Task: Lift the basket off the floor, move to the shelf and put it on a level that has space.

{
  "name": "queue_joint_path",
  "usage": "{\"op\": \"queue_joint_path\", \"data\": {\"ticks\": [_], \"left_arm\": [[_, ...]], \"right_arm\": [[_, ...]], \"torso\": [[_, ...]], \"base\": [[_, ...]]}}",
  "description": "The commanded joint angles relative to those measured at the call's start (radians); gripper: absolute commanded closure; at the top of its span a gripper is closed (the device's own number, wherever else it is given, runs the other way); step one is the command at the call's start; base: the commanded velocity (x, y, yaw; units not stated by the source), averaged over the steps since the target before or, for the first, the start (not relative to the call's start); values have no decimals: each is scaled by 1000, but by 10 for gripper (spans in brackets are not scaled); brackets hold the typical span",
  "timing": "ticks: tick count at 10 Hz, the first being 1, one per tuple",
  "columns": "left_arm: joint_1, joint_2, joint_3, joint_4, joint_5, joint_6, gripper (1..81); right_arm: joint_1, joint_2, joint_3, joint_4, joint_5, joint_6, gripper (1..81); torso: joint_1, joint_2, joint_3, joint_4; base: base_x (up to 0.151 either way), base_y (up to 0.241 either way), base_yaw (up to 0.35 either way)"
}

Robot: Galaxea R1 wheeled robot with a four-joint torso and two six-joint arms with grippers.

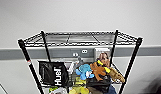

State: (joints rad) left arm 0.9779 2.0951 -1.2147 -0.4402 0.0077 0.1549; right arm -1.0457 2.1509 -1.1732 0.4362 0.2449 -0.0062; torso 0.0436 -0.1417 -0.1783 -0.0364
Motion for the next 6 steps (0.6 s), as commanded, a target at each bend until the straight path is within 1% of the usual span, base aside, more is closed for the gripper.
{"op": "queue_joint_path", "data": {"ticks": [1, 4, 6], "left_arm": [[-155, -73, 204, 31, 60, 14, 811], [-208, -122, 283, 31, 60, 6, 811], [-259, -150, 334, 26, 60, 2, 811]], "right_arm": [[144, -72, 170, -1, -41, 23, 811], [181, -128, 256, 1, -26, 22, 811], [221, -148, 290, 3, -27, 26, 811]], "torso": [[0, 0, 0, 0], [0, 0, 0, 0], [0, 0, 0, 0]], "base": [[0, 0, 0], [0, 0, 0], [0, 0, 0]]}}
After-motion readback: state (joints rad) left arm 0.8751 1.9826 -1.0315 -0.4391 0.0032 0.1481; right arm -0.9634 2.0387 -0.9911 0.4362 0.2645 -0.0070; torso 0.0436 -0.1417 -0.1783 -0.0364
